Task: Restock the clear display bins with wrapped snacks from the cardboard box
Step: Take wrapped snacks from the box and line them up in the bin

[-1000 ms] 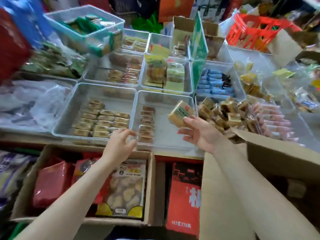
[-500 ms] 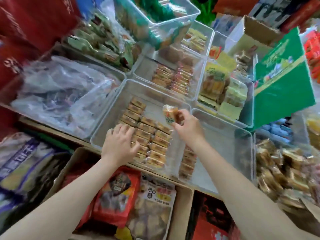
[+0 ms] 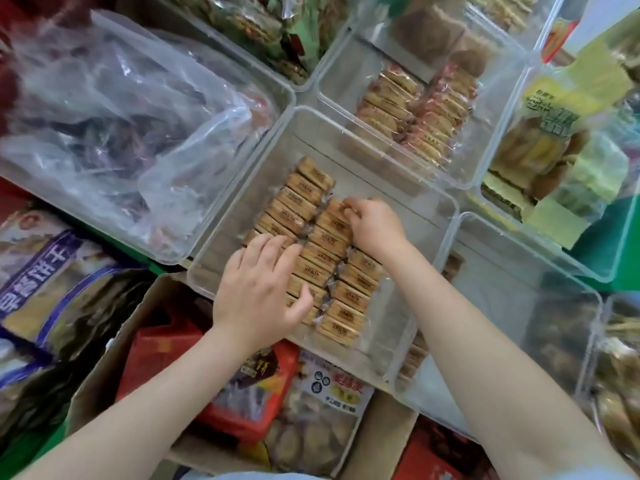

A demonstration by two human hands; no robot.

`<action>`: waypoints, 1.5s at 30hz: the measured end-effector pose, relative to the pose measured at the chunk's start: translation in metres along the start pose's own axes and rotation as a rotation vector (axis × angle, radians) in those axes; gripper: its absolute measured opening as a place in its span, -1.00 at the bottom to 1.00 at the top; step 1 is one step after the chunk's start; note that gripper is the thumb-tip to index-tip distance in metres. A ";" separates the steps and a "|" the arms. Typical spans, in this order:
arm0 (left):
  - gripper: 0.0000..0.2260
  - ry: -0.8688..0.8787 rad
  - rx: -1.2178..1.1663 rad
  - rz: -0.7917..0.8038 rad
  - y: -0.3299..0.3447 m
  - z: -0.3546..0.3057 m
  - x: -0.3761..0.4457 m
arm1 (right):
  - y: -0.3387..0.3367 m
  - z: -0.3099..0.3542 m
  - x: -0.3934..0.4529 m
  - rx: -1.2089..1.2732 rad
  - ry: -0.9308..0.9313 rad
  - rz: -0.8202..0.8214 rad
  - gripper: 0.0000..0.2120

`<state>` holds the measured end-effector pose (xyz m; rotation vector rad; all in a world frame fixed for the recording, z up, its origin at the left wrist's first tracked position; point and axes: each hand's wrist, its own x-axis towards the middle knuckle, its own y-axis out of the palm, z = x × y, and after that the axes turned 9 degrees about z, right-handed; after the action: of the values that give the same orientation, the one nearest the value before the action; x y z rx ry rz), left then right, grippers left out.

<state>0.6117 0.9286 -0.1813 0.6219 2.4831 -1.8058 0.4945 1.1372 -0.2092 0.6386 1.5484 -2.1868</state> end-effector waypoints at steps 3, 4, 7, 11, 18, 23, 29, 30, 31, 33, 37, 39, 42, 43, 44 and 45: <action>-0.49 0.006 0.000 -0.010 0.001 0.000 0.000 | 0.006 0.007 0.007 0.109 0.015 -0.011 -0.68; -0.49 0.007 -0.004 -0.012 0.001 0.000 0.000 | 0.010 0.011 0.008 0.136 0.014 -0.012 -0.67; -0.48 0.008 -0.015 -0.003 0.002 0.000 0.000 | 0.020 0.017 0.010 0.101 0.049 -0.036 -0.67; -0.47 0.002 -0.015 0.046 0.001 0.001 0.000 | 0.014 0.019 -0.003 -0.061 0.127 -0.031 -0.66; -0.38 0.006 0.009 0.155 -0.012 -0.002 -0.004 | 0.005 -0.002 -0.120 -0.025 0.001 -0.068 -0.66; -0.40 0.073 -0.047 0.180 -0.015 -0.032 -0.028 | -0.003 -0.037 -0.247 0.220 -0.112 -0.105 -0.78; -0.45 0.465 -0.208 0.341 0.001 -0.176 -0.137 | -0.004 -0.120 -0.417 0.305 -0.051 -0.458 -0.88; -0.44 0.522 -0.216 0.382 0.008 -0.200 -0.157 | -0.003 -0.135 -0.444 0.313 -0.027 -0.509 -0.88; -0.45 0.579 -0.222 0.421 0.016 -0.225 -0.176 | -0.002 -0.152 -0.472 0.321 0.009 -0.551 -0.89; -0.49 0.692 -0.230 0.480 0.032 -0.270 -0.213 | 0.004 -0.185 -0.522 0.332 0.096 -0.635 -0.90; -0.53 0.844 -0.331 0.488 0.060 -0.348 -0.281 | 0.037 -0.254 -0.599 0.337 0.268 -0.704 -0.86; -0.49 0.886 -0.387 0.473 0.071 -0.379 -0.306 | 0.059 -0.287 -0.623 0.357 0.341 -0.646 -0.88; -0.42 0.903 -0.319 0.377 0.094 -0.411 -0.327 | 0.090 -0.328 -0.641 0.323 0.386 -0.430 -0.89; -0.41 0.885 -0.280 0.340 0.101 -0.417 -0.331 | 0.100 -0.340 -0.642 0.280 0.391 -0.323 -0.88; -0.40 0.859 -0.262 0.321 0.106 -0.421 -0.333 | 0.110 -0.350 -0.640 0.236 0.399 -0.210 -0.85; -0.40 0.832 -0.268 0.319 0.110 -0.424 -0.335 | 0.120 -0.359 -0.636 0.194 0.413 -0.103 -0.84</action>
<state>1.0494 1.2414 -0.0604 1.9159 2.7275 -1.2031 1.1349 1.4704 -0.0447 1.1569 1.5983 -2.4131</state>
